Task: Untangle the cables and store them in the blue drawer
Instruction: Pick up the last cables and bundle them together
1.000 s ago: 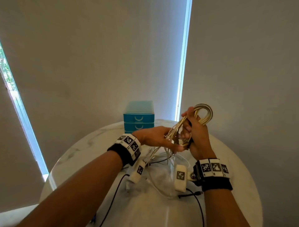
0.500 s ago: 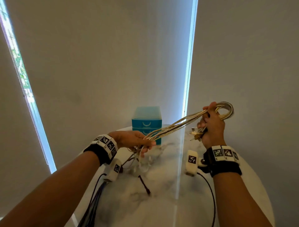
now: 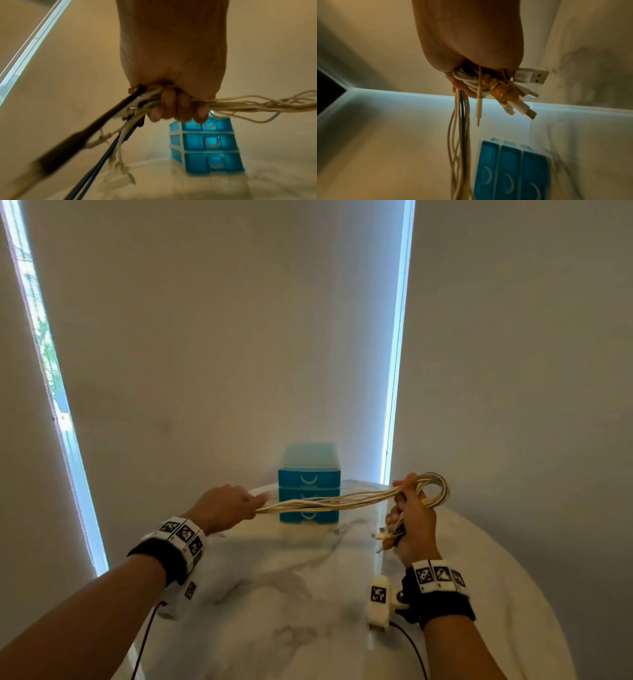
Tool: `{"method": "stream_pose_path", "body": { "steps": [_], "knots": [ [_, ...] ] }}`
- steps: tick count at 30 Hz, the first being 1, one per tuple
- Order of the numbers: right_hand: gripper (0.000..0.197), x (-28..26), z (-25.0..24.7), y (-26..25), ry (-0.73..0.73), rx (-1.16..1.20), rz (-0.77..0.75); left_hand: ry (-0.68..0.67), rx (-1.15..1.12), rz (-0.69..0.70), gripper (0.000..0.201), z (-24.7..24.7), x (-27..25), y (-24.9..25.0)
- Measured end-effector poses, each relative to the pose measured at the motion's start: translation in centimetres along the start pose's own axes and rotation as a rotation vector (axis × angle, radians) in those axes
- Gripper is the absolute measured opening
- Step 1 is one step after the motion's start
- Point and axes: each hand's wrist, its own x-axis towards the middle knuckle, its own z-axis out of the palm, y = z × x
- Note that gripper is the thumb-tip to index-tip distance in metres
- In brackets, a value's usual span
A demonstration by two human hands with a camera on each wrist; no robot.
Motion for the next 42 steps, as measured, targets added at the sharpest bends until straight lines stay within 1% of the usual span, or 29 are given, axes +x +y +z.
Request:
{"method": "stream_pose_path", "body": {
  "steps": [2,3,4,5,7,8,9,10,11,13,15,16,18,20,22,25,27,29,31,32,34,35,36,37,38,39,40,41,42],
  "knots": [
    [0.043,-0.5,0.3,1.9,-0.040,-0.014,0.040,-0.170,0.111,0.033,0.056,1.9,0.4,-1.2],
    [0.044,-0.6,0.5,2.7,-0.064,-0.037,0.047,-0.226,0.122,0.054,0.039,2.6,0.5,-1.3],
    [0.045,-0.9,0.6,3.4,-0.088,-0.069,0.047,-0.226,0.084,0.075,0.020,3.0,0.5,-0.8],
    [0.046,-1.0,0.8,3.9,-0.113,-0.095,0.042,-0.183,0.012,0.101,0.011,3.2,0.7,0.2],
    [0.046,-1.2,1.1,4.4,-0.151,-0.143,0.039,-0.006,-0.213,0.198,0.017,2.9,0.9,3.7],
    [0.047,-1.2,1.3,4.5,-0.163,-0.177,0.036,0.082,-0.317,0.250,0.014,2.2,0.9,6.1],
    [0.049,-1.2,1.4,4.7,-0.173,-0.214,0.028,0.154,-0.358,0.311,0.013,1.3,0.8,8.7],
    [0.051,-1.2,1.5,4.9,-0.187,-0.248,0.018,0.196,-0.361,0.382,0.023,0.4,0.8,11.2],
    [0.053,-1.1,1.7,5.0,-0.203,-0.278,0.015,0.196,-0.333,0.458,0.035,-0.4,0.8,13.6],
    [0.052,-1.2,1.9,5.3,-0.225,-0.340,0.014,0.150,-0.162,0.563,0.052,-1.8,1.0,17.2],
    [0.047,-1.4,2.0,5.4,-0.246,-0.433,-0.011,0.129,0.092,0.629,0.054,-2.5,1.2,19.3],
    [0.044,-1.4,2.1,5.5,-0.249,-0.467,-0.015,0.112,0.187,0.640,0.054,-2.7,1.3,19.9],
    [0.043,-1.7,2.1,5.4,-0.259,-0.517,-0.055,0.096,0.267,0.649,0.049,-3.0,1.3,20.7],
    [0.043,-2.4,2.4,5.1,-0.300,-0.597,-0.144,0.130,0.377,0.664,0.041,-3.2,1.4,21.2],
    [0.044,-3.3,2.8,4.5,-0.335,-0.645,-0.187,0.197,0.507,0.695,0.035,-3.6,1.4,21.6],
    [0.044,-3.9,2.9,4.0,-0.376,-0.626,-0.151,0.258,0.671,0.740,0.022,-4.4,1.3,22.2],
    [0.039,-3.8,2.7,4.0,-0.371,-0.615,-0.116,0.263,0.763,0.769,0.018,-4.5,1.2,22.8],
    [0.035,-3.6,2.6,4.0,-0.369,-0.639,-0.113,0.273,0.760,0.795,0.018,-4.0,1.0,23.1],
    [0.035,-3.3,2.5,4.1,-0.375,-0.696,-0.112,0.265,0.665,0.803,0.018,-3.3,1.1,22.8],
    [0.036,-3.2,2.2,4.1,-0.377,-0.719,-0.104,0.247,0.581,0.788,0.017,-2.8,1.3,22.4],
    [0.037,-3.0,1.7,3.9,-0.367,-0.728,-0.085,0.201,0.267,0.730,0.023,-1.8,1.6,20.9],
    [0.036,-2.9,1.4,3.8,-0.348,-0.708,-0.080,0.157,0.055,0.695,0.032,-1.1,1.6,20.1],
    [0.033,-2.5,1.2,3.7,-0.322,-0.673,-0.079,0.087,-0.156,0.644,0.046,-0.4,1.6,19.3],
    [0.031,-2.2,1.0,3.6,-0.294,-0.625,-0.080,0.004,-0.325,0.569,0.061,0.3,1.3,18.7],
    [0.031,-1.8,0.9,3.5,-0.266,-0.564,-0.076,-0.090,-0.438,0.473,0.075,1.0,1.0,18.1],
    [0.034,-1.6,0.9,3.4,-0.250,-0.485,-0.057,-0.198,-0.493,0.382,0.089,2.0,0.8,17.4],
    [0.037,-1.5,0.8,3.4,-0.249,-0.380,-0.034,-0.306,-0.495,0.330,0.100,2.9,0.5,16.8],
    [0.040,-1.5,0.9,3.3,-0.266,-0.245,-0.014,-0.401,-0.455,0.316,0.106,3.8,0.2,16.2],
    [0.041,-1.6,0.9,3.3,-0.292,-0.104,0.010,-0.480,-0.399,0.331,0.103,4.6,-0.1,15.6]
  ]
}}
